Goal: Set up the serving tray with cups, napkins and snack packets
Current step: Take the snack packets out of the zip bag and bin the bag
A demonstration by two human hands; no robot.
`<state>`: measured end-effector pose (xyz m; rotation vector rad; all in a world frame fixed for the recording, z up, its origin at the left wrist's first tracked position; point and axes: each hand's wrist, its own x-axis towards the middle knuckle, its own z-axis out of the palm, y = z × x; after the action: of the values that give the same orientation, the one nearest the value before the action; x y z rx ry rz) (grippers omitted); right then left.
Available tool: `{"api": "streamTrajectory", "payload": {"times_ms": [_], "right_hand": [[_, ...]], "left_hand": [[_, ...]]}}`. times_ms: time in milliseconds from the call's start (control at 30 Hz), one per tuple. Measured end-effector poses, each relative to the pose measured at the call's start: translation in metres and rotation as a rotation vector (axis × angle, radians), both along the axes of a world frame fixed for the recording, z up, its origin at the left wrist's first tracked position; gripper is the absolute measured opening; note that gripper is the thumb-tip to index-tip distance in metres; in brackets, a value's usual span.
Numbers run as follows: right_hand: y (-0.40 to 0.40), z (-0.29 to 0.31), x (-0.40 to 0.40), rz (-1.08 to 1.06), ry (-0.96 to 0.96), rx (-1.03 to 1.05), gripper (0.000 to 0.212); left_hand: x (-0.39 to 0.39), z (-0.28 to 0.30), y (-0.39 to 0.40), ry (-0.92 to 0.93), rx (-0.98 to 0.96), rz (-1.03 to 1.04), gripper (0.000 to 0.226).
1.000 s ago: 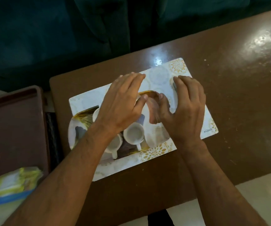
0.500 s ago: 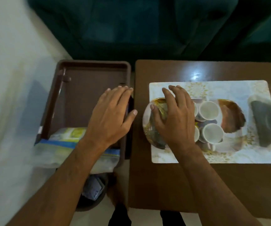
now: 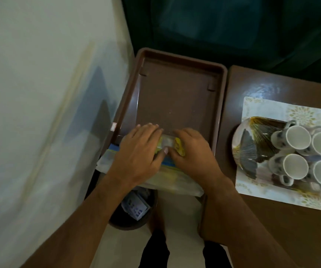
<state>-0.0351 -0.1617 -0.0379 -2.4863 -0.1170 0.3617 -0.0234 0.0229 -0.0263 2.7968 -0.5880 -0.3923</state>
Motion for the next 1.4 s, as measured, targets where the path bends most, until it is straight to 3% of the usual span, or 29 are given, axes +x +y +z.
{"api": "streamTrajectory", "payload": {"times_ms": [300, 500, 633, 800, 933, 1100, 1300, 1400], "right_hand": [[0.009, -0.010, 0.008, 0.006, 0.182, -0.073, 0.057], [0.006, 0.000, 0.018, -0.033, 0.255, -0.055, 0.045], [0.001, 0.005, 0.023, -0.111, 0.299, 0.021, 0.017], [-0.011, 0.013, 0.030, -0.316, 0.342, 0.199, 0.026], [-0.023, 0.014, 0.031, -0.620, 0.217, 0.387, 0.020], [-0.030, 0.019, 0.033, -0.854, 0.033, 0.469, 0.029], [-0.039, 0.022, 0.034, -0.960, -0.063, 0.474, 0.033], [-0.043, 0.023, 0.038, -1.028, -0.087, 0.498, 0.033]], "left_hand": [[-0.008, -0.017, 0.007, 0.055, -0.047, 0.026, 0.055], [-0.004, -0.023, 0.005, 0.054, -0.119, -0.016, 0.049], [0.006, -0.021, 0.000, 0.039, -0.148, -0.037, 0.049], [0.020, -0.011, -0.013, -0.003, -0.161, 0.000, 0.057], [0.029, 0.002, -0.025, -0.087, -0.226, 0.042, 0.046], [0.030, 0.010, -0.038, -0.196, -0.228, 0.152, 0.036], [0.033, 0.010, -0.032, -0.087, -0.404, 0.395, 0.040], [0.038, 0.012, -0.033, 0.013, -0.349, 0.523, 0.039]]}}
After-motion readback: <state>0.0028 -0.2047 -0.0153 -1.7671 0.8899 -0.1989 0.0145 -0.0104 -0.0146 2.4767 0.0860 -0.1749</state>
